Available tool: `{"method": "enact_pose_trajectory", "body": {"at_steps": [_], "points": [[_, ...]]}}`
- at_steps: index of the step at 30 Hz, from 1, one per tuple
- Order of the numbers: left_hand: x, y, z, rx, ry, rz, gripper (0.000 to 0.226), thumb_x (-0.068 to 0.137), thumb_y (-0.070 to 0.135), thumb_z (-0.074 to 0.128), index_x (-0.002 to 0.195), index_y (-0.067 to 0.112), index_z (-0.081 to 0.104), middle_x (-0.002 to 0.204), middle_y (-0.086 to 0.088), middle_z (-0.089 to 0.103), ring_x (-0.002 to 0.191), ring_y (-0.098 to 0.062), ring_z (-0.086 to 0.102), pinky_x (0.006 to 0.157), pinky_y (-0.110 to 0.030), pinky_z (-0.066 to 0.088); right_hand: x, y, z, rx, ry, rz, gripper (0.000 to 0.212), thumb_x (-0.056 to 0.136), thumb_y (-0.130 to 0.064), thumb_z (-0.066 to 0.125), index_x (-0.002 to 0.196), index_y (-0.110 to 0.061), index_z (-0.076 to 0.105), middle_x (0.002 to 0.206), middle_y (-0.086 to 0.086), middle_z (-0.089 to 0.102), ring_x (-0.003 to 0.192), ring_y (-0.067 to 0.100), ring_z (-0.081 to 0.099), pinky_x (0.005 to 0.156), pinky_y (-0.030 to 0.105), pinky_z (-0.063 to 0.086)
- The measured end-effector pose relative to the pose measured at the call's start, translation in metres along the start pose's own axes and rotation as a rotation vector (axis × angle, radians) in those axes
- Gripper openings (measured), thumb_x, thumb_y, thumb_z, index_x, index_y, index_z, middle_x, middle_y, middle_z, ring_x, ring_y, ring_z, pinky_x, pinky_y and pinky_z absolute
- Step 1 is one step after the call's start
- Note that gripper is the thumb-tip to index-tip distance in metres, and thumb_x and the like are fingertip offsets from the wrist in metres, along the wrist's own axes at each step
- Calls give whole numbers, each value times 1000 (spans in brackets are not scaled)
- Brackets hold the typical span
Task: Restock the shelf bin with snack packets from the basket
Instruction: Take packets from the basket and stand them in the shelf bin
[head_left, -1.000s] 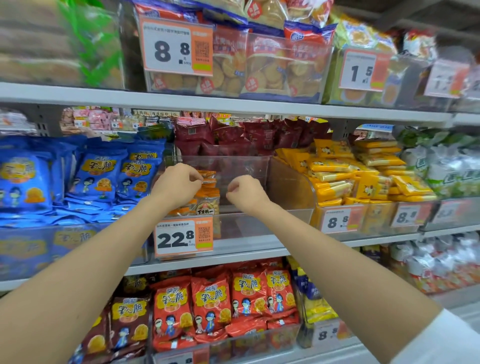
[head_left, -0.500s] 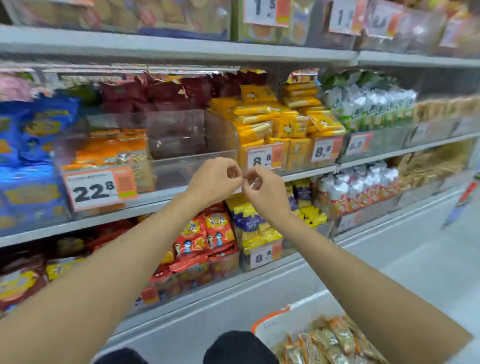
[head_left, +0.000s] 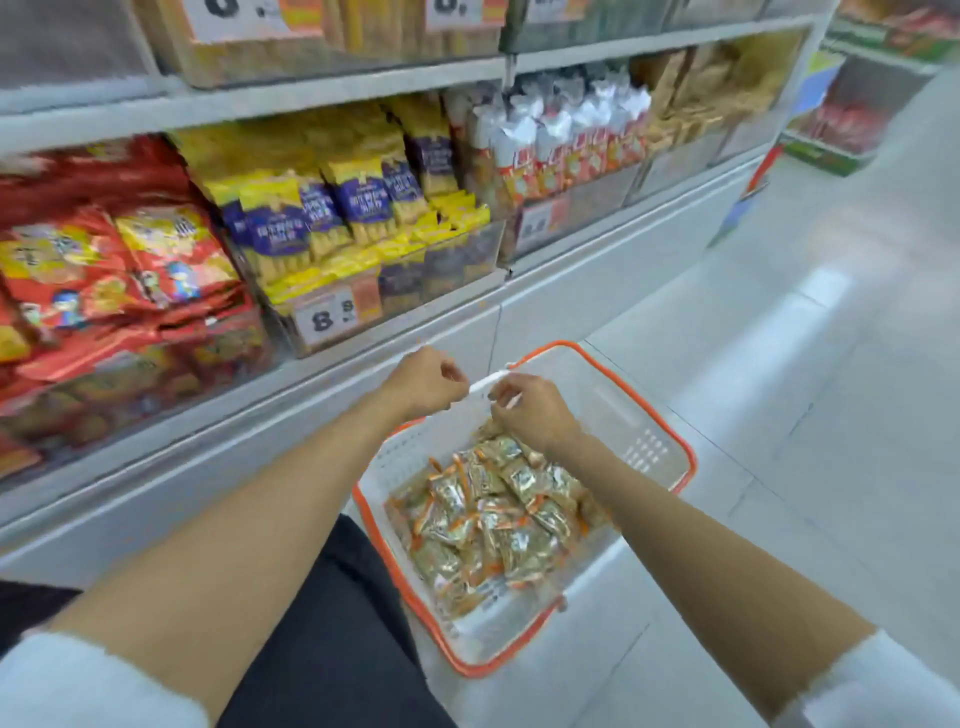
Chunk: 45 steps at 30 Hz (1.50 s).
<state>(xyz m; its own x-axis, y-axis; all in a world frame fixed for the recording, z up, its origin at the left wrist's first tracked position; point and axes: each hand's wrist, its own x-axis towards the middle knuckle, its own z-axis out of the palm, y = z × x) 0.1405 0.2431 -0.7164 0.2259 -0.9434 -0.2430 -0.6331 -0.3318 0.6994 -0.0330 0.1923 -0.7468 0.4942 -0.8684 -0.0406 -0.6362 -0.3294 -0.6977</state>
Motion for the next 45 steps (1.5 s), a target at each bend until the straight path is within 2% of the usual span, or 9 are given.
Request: {"method": "enact_pose_trajectory", "body": {"at_steps": [11, 14, 18, 22, 25, 29, 32, 36, 45], "points": [[11, -97, 108, -147, -237, -368, 25, 89, 21, 65, 78, 0, 73, 61, -6, 63, 53, -16, 55, 55, -21, 43, -35, 179, 101, -371, -680, 523, 33, 89, -31, 68, 110, -6, 65, 114, 13, 56, 116, 28, 54, 90, 33, 43], [15, -106, 114, -216, -215, -433, 23, 89, 18, 65, 85, -3, 74, 73, -16, 69, 51, -17, 53, 51, -20, 40, -40, 194, 135, -279, -706, 654, 92, 80, -37, 77, 152, -15, 24, 151, 14, 34, 138, 33, 34, 108, 41, 38], [19, -105, 120, -303, -223, -476, 19, 88, 10, 61, 91, -5, 72, 87, -21, 71, 64, -22, 59, 62, -28, 50, -55, 201, 196, -443, -768, 632, 119, 71, -55, 79, 153, -33, -4, 158, 24, 0, 143, 48, 15, 111, 58, 32], [18, -98, 124, -337, -252, -493, 20, 90, 12, 60, 88, -5, 71, 75, -15, 65, 59, -20, 55, 64, -30, 49, -70, 186, 211, -747, -627, 577, 95, 87, -31, 68, 154, -23, 0, 155, 30, 5, 137, 53, 22, 104, 59, 38], [17, -97, 122, -361, -249, -498, 19, 90, 10, 60, 91, -6, 70, 79, -17, 66, 64, -23, 57, 65, -32, 51, -54, 189, 201, -609, -587, 578, 81, 90, -40, 59, 152, -20, 10, 154, 24, 22, 135, 44, 34, 104, 56, 39], [16, -88, 111, -335, -216, -462, 19, 92, 1, 53, 104, 5, 66, 99, -22, 63, 80, -35, 62, 71, -37, 52, -17, 149, 133, -132, -438, 640, 49, 100, -16, 44, 143, 0, 28, 128, 17, 52, 87, 22, 59, 64, 24, 47], [13, -67, 93, -327, -228, -381, 46, 92, 4, 58, 136, 11, 51, 129, -14, 55, 97, -31, 62, 74, -34, 50, -1, 103, 70, 203, -390, 599, 10, 97, -9, 46, 103, -6, 54, 92, 5, 53, 70, 15, 51, 50, 22, 43], [2, -31, 51, -396, -210, -242, 46, 87, 13, 70, 131, 8, 56, 95, -2, 59, 92, -20, 57, 80, -33, 49, 16, 35, 10, 362, -354, 378, 23, 93, -13, 57, 70, -16, 57, 72, -2, 50, 63, 16, 48, 54, 26, 39], [-44, -13, -82, -601, 120, -87, 32, 83, 6, 73, 112, -5, 65, 90, -12, 67, 71, -13, 63, 64, -17, 57, 24, -97, -47, 468, -376, 4, 25, 82, -6, 75, 102, -14, 64, 83, 2, 71, 76, 12, 67, 69, 23, 52]]}}
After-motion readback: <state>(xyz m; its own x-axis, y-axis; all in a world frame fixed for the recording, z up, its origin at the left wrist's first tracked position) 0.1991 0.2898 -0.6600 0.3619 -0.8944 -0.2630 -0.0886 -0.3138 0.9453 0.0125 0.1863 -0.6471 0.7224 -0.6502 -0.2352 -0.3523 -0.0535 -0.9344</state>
